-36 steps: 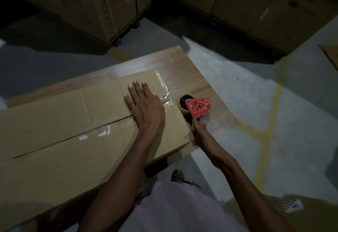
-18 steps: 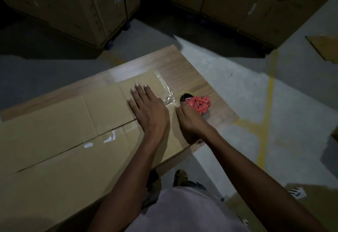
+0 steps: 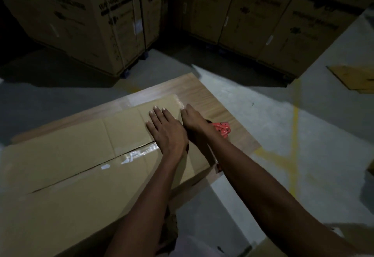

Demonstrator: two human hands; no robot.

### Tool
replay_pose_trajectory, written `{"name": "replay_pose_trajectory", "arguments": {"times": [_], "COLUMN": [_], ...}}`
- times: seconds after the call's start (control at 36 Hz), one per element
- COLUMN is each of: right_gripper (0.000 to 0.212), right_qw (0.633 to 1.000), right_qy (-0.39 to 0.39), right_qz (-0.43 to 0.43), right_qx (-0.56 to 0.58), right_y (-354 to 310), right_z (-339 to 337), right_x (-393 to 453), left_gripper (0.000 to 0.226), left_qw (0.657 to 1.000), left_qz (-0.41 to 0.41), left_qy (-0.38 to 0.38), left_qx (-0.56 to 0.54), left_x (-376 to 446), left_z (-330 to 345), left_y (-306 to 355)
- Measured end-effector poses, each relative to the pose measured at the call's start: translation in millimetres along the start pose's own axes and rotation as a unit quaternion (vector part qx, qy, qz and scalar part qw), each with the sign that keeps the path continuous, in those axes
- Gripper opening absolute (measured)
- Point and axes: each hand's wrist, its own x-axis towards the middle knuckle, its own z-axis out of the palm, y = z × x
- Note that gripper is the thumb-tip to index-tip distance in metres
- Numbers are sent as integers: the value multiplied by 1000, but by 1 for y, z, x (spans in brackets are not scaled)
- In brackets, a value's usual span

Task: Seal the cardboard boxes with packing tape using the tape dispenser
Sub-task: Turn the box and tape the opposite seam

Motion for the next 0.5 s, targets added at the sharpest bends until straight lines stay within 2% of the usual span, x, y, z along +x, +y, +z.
{"name": "replay_pose_trajectory", "arguments": {"times": [0.11,0.25,0.31,0.42,0.5], "right_gripper": [42,42,53,78,89], "right_qw": [999,986,979,962,954], "right_qy": [28,164,193,187,138], "right_qz": [10,19,47,90,122], "right_qx": [-21,10,54,175,237], "right_y": [46,74,71,45,19], "right_z": [1,28,39,61,82], "right_x": [-66,-140,-161,-189,-206], "left_gripper": [58,58,57,40,32], "left_qw": [1000,1000,999,991,987], "left_qz": [-2,9,27,96,116], "left_qy": [-4,-21,-34,-41,-27], "left_qx": [-5,-12,-24,-83,-110], "left_x": [-3,-5,-2,-3,-13], "left_z": [-5,-18,-25,-41,-54], "left_y": [1,-2,-6,-31,-63]}}
